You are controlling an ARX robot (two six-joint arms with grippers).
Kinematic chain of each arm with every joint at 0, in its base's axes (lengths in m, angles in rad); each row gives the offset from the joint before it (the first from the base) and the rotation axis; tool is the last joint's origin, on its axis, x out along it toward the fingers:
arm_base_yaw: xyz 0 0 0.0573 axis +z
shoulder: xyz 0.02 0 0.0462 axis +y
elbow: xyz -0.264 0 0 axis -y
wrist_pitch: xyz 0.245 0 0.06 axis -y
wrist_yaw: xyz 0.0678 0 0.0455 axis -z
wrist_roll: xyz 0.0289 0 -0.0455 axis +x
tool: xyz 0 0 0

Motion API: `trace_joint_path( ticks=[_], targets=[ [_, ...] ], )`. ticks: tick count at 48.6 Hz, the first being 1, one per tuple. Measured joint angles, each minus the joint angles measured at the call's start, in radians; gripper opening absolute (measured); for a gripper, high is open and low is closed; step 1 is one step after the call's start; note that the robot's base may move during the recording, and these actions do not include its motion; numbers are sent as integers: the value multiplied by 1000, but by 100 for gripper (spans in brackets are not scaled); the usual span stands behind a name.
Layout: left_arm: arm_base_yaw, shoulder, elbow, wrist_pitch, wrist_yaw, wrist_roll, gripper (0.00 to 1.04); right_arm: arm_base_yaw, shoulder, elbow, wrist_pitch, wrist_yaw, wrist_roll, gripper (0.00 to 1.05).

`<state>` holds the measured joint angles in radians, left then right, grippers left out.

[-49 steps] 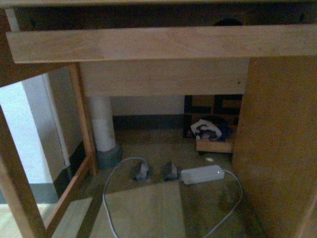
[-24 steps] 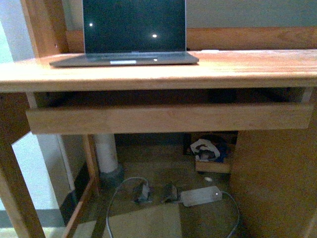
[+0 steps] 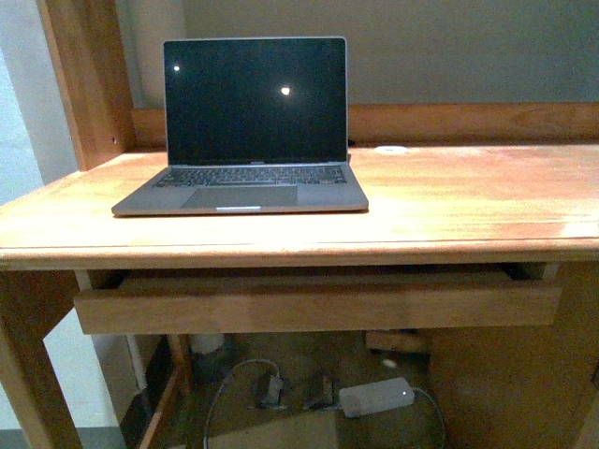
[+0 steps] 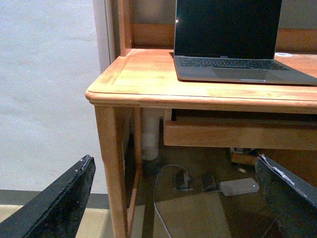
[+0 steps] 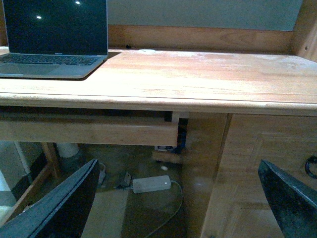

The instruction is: Place mouse

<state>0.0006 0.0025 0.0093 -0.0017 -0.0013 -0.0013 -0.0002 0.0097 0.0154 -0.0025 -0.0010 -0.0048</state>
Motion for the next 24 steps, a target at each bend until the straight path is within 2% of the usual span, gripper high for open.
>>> trace_joint_path(
  ticks=[5,8,12,16,20,24],
  targets=[
    [-7,24,0,51,-1,-11,98,0,0,0,0,0,0,98],
    [-31,126,2,194,-9,-49,98,0,0,0,0,0,0,98],
    [-69,399,10,427,13,-158,98,0,0,0,0,0,0,98],
    [-77,597,27,578,23,-248,98,0,0,0,0,0,0,98],
    [-107,989,127,897,30,-460,98,0,0,0,0,0,0,98],
    [-121,1313,238,1075,40,-651,98,0,0,0,0,0,0,98]
  ],
)
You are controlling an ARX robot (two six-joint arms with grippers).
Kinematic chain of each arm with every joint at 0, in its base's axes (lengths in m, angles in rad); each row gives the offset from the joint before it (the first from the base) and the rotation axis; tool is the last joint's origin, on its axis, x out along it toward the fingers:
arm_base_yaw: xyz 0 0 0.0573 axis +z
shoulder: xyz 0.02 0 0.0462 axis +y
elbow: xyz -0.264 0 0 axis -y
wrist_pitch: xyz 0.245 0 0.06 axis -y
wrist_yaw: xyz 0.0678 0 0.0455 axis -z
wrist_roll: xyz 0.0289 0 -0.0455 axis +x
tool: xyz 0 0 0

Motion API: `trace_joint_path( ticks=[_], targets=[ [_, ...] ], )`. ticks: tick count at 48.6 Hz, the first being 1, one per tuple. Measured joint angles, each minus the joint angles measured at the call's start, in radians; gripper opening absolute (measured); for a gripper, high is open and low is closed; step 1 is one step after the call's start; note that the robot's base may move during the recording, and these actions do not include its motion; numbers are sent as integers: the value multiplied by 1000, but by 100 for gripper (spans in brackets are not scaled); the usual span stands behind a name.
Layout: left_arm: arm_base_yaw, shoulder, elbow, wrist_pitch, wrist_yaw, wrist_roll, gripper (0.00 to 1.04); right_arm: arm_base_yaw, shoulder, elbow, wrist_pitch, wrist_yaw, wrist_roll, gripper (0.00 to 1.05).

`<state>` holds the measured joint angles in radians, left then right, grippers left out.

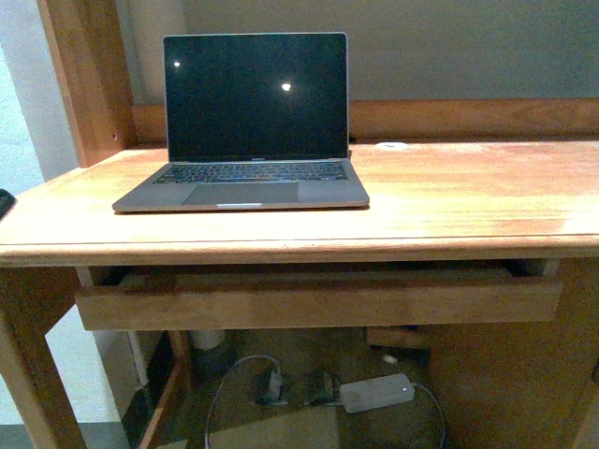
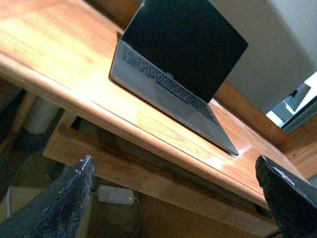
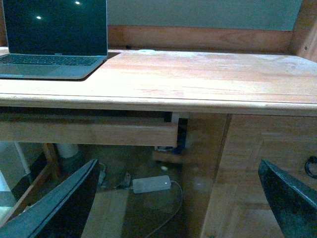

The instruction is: Place mouse

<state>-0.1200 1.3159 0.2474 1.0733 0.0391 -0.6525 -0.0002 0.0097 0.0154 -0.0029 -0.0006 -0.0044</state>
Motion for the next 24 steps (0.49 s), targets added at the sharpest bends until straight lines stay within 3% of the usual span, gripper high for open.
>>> trace_joint_path(
  ticks=[5,8,24],
  targets=[
    [-3,321,122,124,40,-257,98,0,0,0,0,0,0,98],
    [-16,416,173,169,40,-324,98,0,0,0,0,0,0,98],
    [-36,537,198,177,51,-397,98,0,0,0,0,0,0,98]
  ],
)
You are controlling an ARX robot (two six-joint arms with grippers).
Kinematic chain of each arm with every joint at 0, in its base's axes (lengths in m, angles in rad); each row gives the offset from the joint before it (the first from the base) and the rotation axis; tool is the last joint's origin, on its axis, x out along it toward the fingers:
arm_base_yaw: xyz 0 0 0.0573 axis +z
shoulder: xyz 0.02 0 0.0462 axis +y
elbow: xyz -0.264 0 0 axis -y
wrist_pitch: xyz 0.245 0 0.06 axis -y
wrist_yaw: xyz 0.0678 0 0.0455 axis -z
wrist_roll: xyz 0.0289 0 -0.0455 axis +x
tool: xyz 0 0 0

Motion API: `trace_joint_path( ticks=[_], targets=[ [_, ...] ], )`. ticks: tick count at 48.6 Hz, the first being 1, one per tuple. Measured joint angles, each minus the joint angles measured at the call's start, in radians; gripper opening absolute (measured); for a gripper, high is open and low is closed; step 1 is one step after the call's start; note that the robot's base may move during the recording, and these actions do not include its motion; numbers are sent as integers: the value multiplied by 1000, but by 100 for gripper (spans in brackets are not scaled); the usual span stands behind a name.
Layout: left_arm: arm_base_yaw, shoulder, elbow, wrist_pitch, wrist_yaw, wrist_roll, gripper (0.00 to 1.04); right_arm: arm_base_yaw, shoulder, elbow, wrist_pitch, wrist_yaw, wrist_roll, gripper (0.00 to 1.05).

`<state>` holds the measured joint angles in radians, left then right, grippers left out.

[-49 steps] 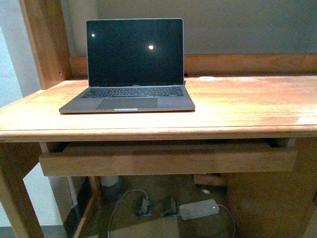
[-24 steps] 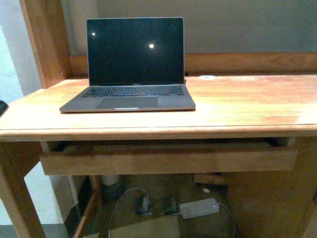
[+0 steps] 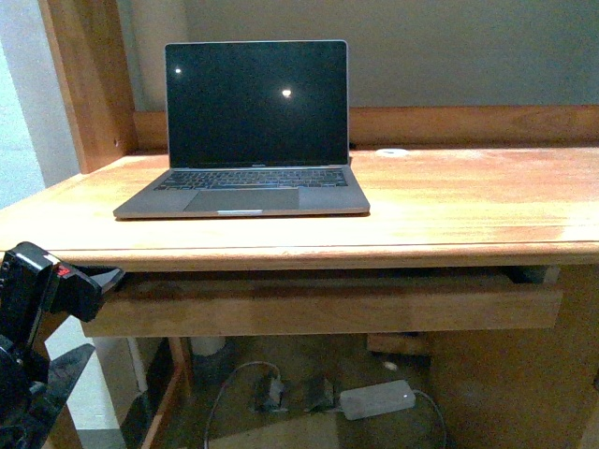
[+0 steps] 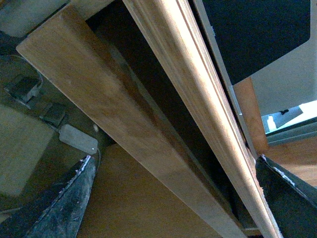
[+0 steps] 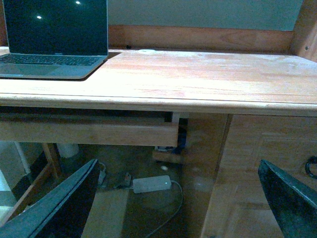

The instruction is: Place mouse

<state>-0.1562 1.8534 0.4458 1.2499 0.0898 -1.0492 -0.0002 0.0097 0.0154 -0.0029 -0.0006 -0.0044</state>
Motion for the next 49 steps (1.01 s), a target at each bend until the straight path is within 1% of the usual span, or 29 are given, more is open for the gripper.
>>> trace_joint_path(
  ticks=[7,11,16,21,38,43,49],
  targets=[
    [1,8,5,19,12,-9,98,0,0,0,0,0,0,98],
    [10,30,40,5,16,-30,98,0,0,0,0,0,0,98],
    [44,87,84,16,9,-69,98,0,0,0,0,0,0,98],
    [58,148,145,-25,-4,-105,98,0,0,0,0,0,0,98],
    [48,230,216,-48,2,-138,98,0,0,0,0,0,0,98],
    [60,271,254,-68,-1,-153,98,0,0,0,0,0,0,98],
    [53,323,323,-93,4,-161,98,0,0,0,0,0,0,98]
  ],
)
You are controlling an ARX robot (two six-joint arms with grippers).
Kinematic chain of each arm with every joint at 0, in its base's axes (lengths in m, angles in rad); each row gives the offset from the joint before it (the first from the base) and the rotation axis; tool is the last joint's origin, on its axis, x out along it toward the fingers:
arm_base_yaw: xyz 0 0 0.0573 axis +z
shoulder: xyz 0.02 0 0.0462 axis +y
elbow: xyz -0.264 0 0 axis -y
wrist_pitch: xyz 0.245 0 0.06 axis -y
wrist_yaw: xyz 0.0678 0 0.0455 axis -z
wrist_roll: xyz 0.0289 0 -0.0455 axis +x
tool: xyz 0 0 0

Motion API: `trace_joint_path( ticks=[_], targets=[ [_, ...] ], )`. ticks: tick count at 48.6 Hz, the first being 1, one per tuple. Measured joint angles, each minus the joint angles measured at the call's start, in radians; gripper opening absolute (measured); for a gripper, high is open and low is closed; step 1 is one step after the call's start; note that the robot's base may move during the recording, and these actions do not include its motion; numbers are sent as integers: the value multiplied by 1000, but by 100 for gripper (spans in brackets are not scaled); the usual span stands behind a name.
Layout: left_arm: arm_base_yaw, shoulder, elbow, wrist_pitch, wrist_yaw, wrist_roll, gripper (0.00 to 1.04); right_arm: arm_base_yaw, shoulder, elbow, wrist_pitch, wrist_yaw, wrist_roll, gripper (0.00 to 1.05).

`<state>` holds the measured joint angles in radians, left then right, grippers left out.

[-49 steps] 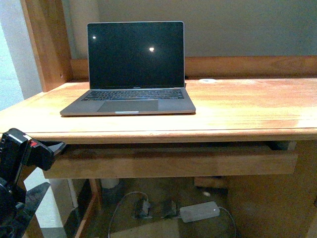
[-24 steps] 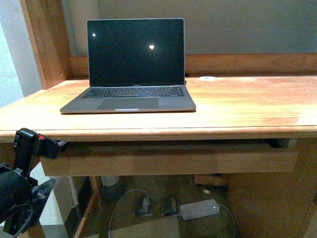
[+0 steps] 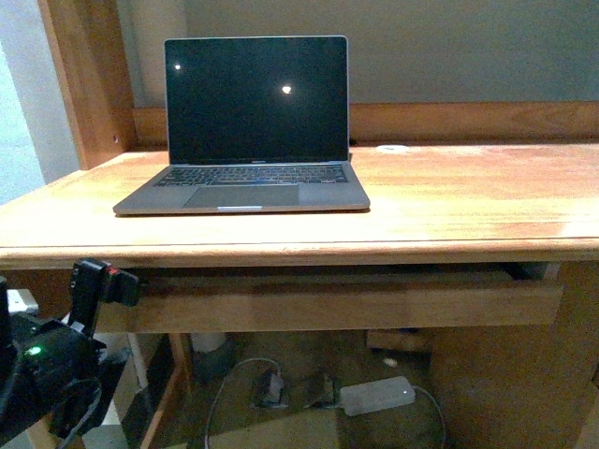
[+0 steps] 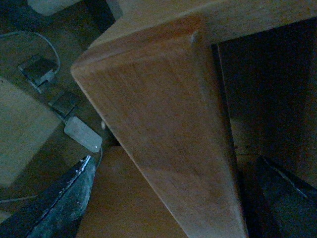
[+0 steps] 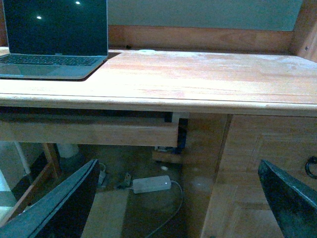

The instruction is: Place mouse

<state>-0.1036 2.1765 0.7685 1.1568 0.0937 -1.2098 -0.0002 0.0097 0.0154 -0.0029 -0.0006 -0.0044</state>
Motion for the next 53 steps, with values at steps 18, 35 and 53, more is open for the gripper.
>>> trace_joint_path(
  ticks=[18,35,53],
  targets=[
    [-29,117,185,-80,14,-19,91,0,0,0,1,0,0,98],
    [-23,119,169,-16,20,-116,58,0,0,0,0,0,0,98],
    [-19,-79,-92,-106,0,-142,57,0,0,0,0,0,0,98]
  ],
)
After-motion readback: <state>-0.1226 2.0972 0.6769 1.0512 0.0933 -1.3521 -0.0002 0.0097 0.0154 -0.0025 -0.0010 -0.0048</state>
